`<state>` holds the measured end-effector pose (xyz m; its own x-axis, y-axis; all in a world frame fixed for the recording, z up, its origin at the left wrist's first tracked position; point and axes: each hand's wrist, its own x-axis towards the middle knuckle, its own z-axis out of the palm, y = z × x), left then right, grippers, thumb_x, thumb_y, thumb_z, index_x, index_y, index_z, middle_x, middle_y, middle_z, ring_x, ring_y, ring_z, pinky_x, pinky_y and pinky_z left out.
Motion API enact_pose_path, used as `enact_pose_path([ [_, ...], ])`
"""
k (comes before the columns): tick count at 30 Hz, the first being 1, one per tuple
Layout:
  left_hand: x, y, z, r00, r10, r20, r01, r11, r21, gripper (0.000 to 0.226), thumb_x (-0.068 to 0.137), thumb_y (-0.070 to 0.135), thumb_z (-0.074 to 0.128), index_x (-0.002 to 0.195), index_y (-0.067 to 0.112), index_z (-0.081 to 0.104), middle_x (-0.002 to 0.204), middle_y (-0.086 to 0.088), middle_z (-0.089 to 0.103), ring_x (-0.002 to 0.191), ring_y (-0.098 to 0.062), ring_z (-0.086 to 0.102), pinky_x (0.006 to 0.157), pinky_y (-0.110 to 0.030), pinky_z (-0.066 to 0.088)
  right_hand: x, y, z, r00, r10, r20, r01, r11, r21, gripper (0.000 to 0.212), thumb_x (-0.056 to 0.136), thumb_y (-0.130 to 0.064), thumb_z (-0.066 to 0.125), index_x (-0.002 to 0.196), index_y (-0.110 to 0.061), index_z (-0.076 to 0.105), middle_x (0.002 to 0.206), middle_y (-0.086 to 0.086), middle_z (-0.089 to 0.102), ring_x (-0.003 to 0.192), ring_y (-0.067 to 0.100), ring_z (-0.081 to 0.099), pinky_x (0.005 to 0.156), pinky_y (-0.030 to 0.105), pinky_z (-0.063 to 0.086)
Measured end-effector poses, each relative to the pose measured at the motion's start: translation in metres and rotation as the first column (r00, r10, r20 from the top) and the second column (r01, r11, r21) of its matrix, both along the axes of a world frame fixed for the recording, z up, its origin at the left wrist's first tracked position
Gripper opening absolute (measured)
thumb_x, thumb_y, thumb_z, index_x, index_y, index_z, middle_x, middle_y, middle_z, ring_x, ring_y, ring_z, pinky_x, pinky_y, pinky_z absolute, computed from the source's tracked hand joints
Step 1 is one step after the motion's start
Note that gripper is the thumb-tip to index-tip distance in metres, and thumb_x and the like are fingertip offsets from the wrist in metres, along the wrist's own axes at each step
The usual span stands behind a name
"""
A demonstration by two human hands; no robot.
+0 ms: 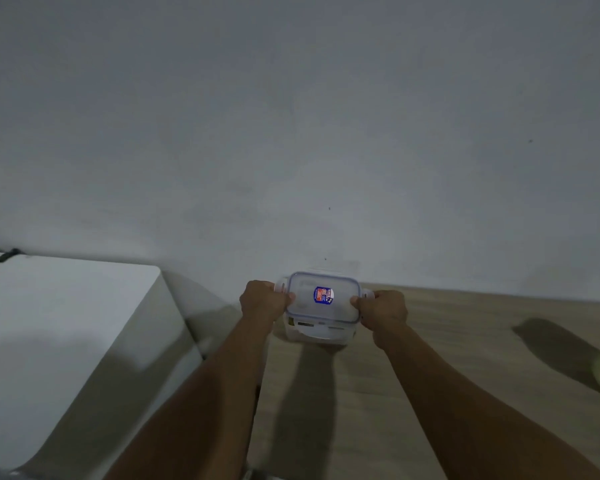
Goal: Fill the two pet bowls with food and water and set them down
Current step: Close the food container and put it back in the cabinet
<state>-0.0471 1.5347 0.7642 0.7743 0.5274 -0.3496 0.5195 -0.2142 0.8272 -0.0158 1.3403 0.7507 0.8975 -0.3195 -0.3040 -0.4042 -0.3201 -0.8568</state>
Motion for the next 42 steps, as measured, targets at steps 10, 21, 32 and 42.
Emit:
enact_pose_path([
  [10, 0.011, 0.006, -0.019, 0.996, 0.005, -0.092, -0.005, 1.0, 0.0, 0.041, 0.063, 0.02, 0.088, 0.093, -0.003, 0.071, 0.092, -0.022, 0.073, 0.088, -0.038, 0.072, 0.079, -0.047, 0.06, 0.01, 0.005, -0.015, 0.997, 0.008, -0.076, -0.015, 0.995, -0.101, 0.032, 0.075, -0.024, 0.079, 0.094, 0.001, 0.073, 0.096, 0.022, 0.072, 0.095, 0.034, 0.069, 0.07, 0.027, 0.043],
  [21, 0.008, 0.007, -0.018, 0.99, -0.041, -0.137, 0.052, 0.996, 0.072, 0.049, 0.06, 0.025, 0.092, 0.092, -0.004, 0.069, 0.089, -0.021, 0.073, 0.084, -0.036, 0.073, 0.077, -0.046, 0.061, 0.001, 0.008, -0.004, 0.993, 0.013, -0.119, -0.031, 0.987, -0.155, 0.034, 0.072, -0.025, 0.08, 0.096, -0.002, 0.073, 0.1, 0.019, 0.072, 0.097, 0.033, 0.069, 0.076, 0.031, 0.05],
  [32, 0.001, 0.001, -0.009, 0.984, -0.057, -0.167, 0.082, 0.986, 0.144, 0.05, 0.063, 0.024, 0.09, 0.099, -0.002, 0.067, 0.097, -0.017, 0.073, 0.089, -0.033, 0.072, 0.082, -0.041, 0.06, -0.007, 0.009, 0.001, 0.993, 0.01, -0.12, -0.031, 0.984, -0.173, 0.037, 0.072, -0.023, 0.081, 0.1, -0.002, 0.072, 0.106, 0.02, 0.071, 0.103, 0.034, 0.067, 0.082, 0.035, 0.053],
  [42, 0.005, -0.002, -0.01, 0.975, -0.041, -0.219, 0.074, 0.987, 0.144, 0.044, 0.065, 0.019, 0.088, 0.096, -0.003, 0.066, 0.094, -0.019, 0.073, 0.088, -0.033, 0.072, 0.08, -0.043, 0.06, 0.02, -0.002, -0.045, 0.989, 0.006, -0.148, -0.014, 0.998, -0.054, 0.065, 0.033, -0.036, 0.084, 0.084, 0.003, 0.07, 0.088, 0.028, 0.071, 0.077, 0.034, 0.07, 0.074, 0.052, 0.06],
])
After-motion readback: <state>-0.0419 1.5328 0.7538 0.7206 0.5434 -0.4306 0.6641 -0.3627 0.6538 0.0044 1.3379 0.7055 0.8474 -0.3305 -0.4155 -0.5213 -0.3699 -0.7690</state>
